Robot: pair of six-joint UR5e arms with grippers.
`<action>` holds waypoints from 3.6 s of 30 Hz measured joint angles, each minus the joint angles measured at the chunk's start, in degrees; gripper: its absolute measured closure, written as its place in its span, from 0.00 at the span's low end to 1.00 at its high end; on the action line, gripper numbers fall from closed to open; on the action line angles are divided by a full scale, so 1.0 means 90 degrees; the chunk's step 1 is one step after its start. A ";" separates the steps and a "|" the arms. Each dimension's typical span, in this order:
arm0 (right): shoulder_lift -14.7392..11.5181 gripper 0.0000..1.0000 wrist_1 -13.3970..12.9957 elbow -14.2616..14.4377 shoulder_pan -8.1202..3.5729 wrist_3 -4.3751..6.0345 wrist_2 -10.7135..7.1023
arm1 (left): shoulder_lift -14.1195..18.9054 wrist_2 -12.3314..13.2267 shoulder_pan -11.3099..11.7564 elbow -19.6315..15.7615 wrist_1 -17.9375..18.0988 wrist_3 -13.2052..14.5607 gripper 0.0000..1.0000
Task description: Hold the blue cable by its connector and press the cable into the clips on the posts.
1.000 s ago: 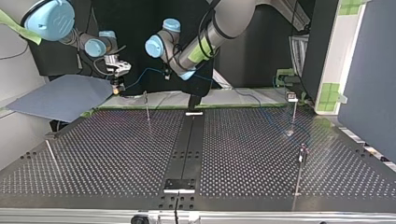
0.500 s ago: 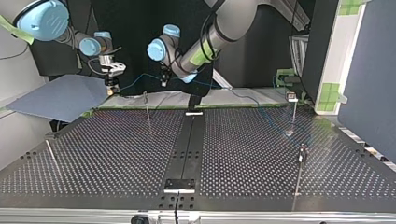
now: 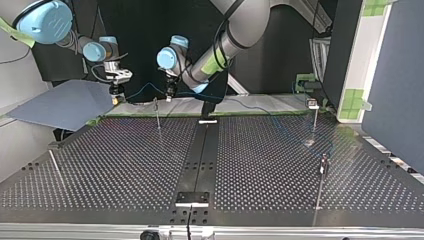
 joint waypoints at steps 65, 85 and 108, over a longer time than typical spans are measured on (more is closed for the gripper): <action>0.0035 1.00 0.0076 -0.0320 -0.0061 -0.0006 0.0295 | -0.0664 0.0184 0.0350 0.0821 -0.0723 0.0439 1.00; -0.0312 1.00 -0.0040 -0.0055 -0.0156 0.0002 0.0139 | -0.0641 0.0190 0.0367 0.0829 -0.0777 0.0535 1.00; -0.0170 1.00 0.0192 -0.0356 -0.0118 0.0026 0.0240 | -0.0663 0.0392 0.0523 0.1117 -0.0955 0.0539 1.00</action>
